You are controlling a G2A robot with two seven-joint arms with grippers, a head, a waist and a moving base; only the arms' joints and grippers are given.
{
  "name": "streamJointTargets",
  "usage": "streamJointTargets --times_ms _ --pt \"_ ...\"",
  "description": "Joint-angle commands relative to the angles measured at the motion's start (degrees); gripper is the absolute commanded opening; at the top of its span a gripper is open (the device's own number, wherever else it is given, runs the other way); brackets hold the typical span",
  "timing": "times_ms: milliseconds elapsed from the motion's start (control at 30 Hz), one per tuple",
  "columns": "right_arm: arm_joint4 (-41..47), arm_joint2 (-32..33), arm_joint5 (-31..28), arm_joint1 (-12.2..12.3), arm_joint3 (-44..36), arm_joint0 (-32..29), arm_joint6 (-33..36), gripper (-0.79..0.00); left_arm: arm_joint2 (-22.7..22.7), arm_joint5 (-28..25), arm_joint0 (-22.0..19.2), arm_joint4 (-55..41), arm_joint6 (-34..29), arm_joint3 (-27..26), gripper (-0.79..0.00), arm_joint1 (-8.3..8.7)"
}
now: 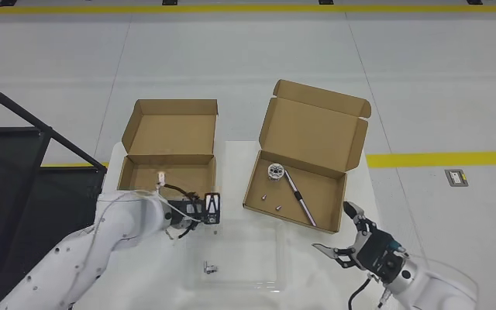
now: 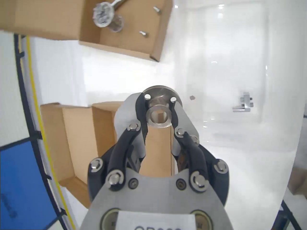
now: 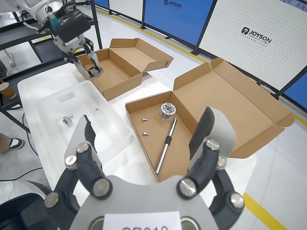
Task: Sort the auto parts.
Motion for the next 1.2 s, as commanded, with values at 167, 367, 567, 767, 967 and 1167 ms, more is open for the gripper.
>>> streamJointTargets --times_ms 167,367,567,767,967,1167 --pt "0.11 -2.18 0.23 0.12 -1.89 2.60 3.97 0.000 -17.59 8.60 13.98 3.39 8.92 1.59 -0.785 4.19" --pt "0.76 -3.13 -0.60 0.19 -2.45 3.29 6.39 0.000 -17.59 8.60 13.98 3.39 8.92 1.59 -0.785 4.19" --pt "0.76 -3.13 -0.60 0.19 -2.45 3.29 6.39 0.000 -17.59 8.60 13.98 3.39 8.92 1.59 -0.785 4.19" --pt "0.76 -3.13 -0.60 0.19 -2.45 3.29 6.39 0.000 -16.95 11.05 13.62 -0.88 7.16 7.81 -0.785 3.43" --pt "0.76 -3.13 -0.60 0.19 -2.45 3.29 6.39 0.000 -12.00 12.07 6.57 -1.67 5.11 18.68 -0.785 1.26" --pt "0.76 -3.13 -0.60 0.19 -2.45 3.29 6.39 0.000 -2.91 11.42 -3.53 0.24 2.09 31.58 -0.785 -2.64"
